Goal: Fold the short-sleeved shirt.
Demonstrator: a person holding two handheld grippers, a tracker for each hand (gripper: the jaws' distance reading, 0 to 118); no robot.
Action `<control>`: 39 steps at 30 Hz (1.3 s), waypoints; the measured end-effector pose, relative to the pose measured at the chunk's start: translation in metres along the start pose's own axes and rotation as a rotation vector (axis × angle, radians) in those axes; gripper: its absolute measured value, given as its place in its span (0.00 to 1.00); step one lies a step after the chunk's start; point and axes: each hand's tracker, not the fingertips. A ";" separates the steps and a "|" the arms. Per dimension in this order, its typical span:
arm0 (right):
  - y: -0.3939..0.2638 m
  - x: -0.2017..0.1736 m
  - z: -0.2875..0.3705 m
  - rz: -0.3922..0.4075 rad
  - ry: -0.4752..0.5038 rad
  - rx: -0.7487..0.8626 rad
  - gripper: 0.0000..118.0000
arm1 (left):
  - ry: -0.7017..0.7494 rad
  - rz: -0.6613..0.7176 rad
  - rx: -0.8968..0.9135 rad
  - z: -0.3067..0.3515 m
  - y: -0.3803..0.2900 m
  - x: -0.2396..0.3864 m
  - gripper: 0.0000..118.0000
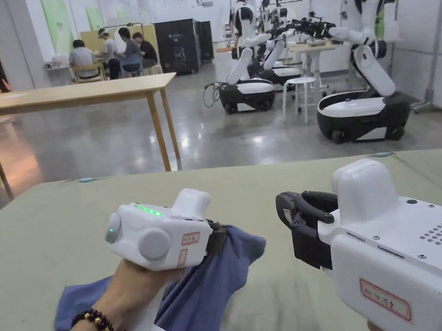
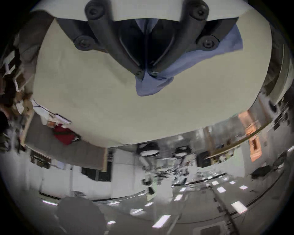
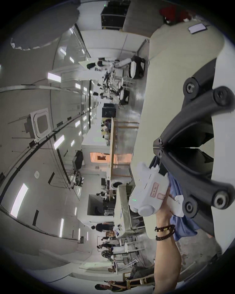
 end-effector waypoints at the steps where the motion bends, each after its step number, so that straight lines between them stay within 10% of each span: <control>1: 0.002 0.009 0.012 0.005 -0.026 0.006 0.00 | -0.043 -0.025 0.007 -0.012 0.013 0.025 0.00; 11: 0.007 0.088 0.088 -0.021 -0.282 0.055 0.00 | -0.461 -0.146 0.061 -0.105 0.071 0.245 0.00; 20: -0.014 0.130 0.108 -0.059 -0.366 -0.008 0.00 | -0.391 -0.131 -0.173 -0.201 -0.016 0.300 0.02; 21: -0.015 0.131 0.109 -0.056 -0.371 -0.013 0.00 | -0.399 -0.113 -0.176 -0.200 -0.018 0.298 0.10; 23: -0.015 0.132 0.110 -0.051 -0.379 -0.022 0.00 | -0.391 -0.098 -0.151 -0.197 -0.012 0.289 0.82; 24: -0.015 0.131 0.110 -0.051 -0.379 -0.022 0.00 | -0.374 -0.089 -0.134 -0.191 -0.007 0.285 1.00; 33: -0.018 0.100 0.118 -0.056 -0.348 -0.011 0.00 | -0.265 0.241 0.175 -0.058 0.034 0.158 0.92; 36: -0.028 0.087 0.120 -0.058 -0.321 -0.024 0.00 | -0.163 0.319 0.218 0.008 0.001 0.106 0.00; 39: -0.036 0.080 0.117 -0.093 -0.299 -0.035 0.01 | 0.003 0.316 0.218 0.059 -0.032 0.063 0.00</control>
